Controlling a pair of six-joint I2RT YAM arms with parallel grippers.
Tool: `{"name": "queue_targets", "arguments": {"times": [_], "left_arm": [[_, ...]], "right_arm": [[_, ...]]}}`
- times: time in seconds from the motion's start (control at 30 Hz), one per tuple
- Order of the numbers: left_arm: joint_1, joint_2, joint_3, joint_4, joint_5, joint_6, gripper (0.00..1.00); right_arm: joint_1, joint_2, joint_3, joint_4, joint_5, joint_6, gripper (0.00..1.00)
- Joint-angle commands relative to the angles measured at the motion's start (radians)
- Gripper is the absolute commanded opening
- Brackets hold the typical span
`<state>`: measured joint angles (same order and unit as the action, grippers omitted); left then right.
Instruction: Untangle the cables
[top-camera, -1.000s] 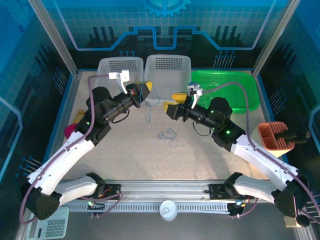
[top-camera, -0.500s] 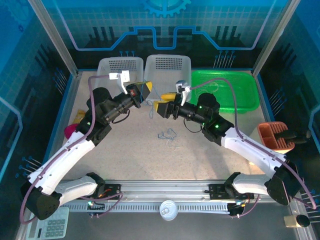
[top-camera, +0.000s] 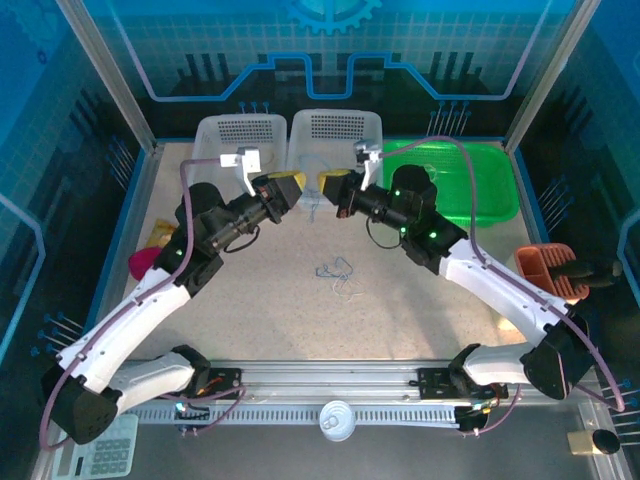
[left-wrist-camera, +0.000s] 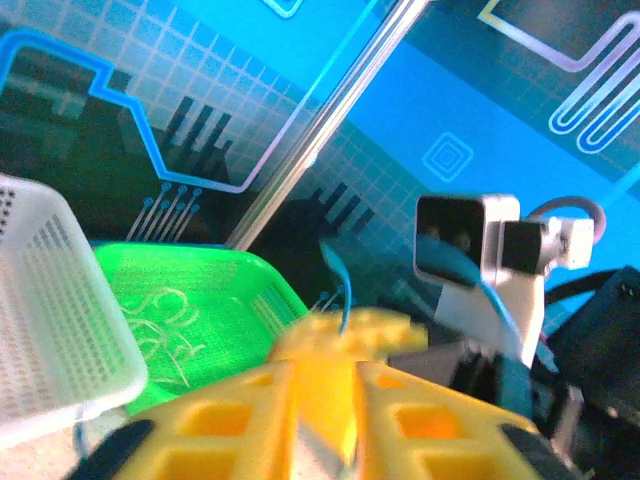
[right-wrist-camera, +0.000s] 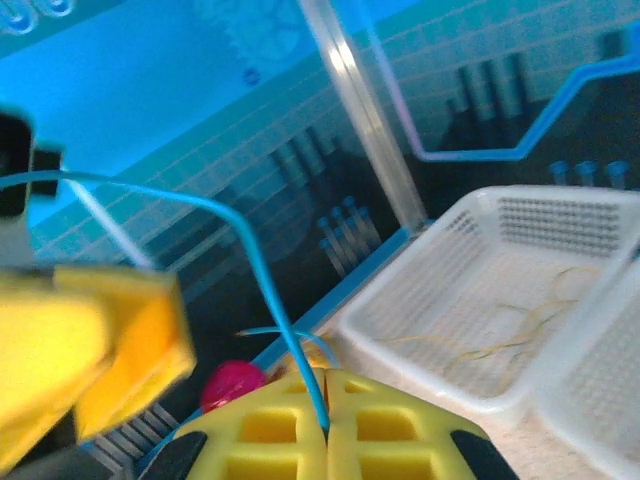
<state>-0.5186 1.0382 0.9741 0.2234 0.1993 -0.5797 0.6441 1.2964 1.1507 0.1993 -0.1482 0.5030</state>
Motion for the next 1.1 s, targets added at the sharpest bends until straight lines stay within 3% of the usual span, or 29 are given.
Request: {"name": "queue_targets", "arguments": {"times": [0.0,0.2,0.63,0.9,0.93,0.97,1.07], "left_arm": [[0.006,-0.053,-0.054,0.021,-0.006,0.003,0.32],[0.010,-0.109,-0.151,0.011,-0.051,-0.006,0.45],[0.014,-0.162,-0.204,-0.053,-0.105,-0.009,0.99],[0.015,-0.175,-0.203,-0.083,-0.112,-0.020,0.99],[0.015,-0.175,-0.200,-0.088,-0.113,-0.020,0.99],[0.015,-0.175,-0.197,-0.093,-0.113,-0.020,0.99],[0.014,-0.172,-0.184,-0.106,-0.115,-0.019,0.99]], "right_arm": [[-0.035,0.007,0.091,-0.106,0.141,-0.070,0.00],[-0.046,0.093,0.241,-0.213,0.223,-0.162,0.00],[-0.098,0.450,0.512,-0.350,0.326,-0.237,0.00],[-0.148,0.704,0.658,-0.452,0.300,-0.197,0.00],[-0.155,0.721,0.664,-0.462,0.292,-0.187,0.02],[-0.162,0.737,0.665,-0.469,0.280,-0.171,0.11],[-0.183,0.758,0.669,-0.490,0.232,-0.139,0.46]]}}
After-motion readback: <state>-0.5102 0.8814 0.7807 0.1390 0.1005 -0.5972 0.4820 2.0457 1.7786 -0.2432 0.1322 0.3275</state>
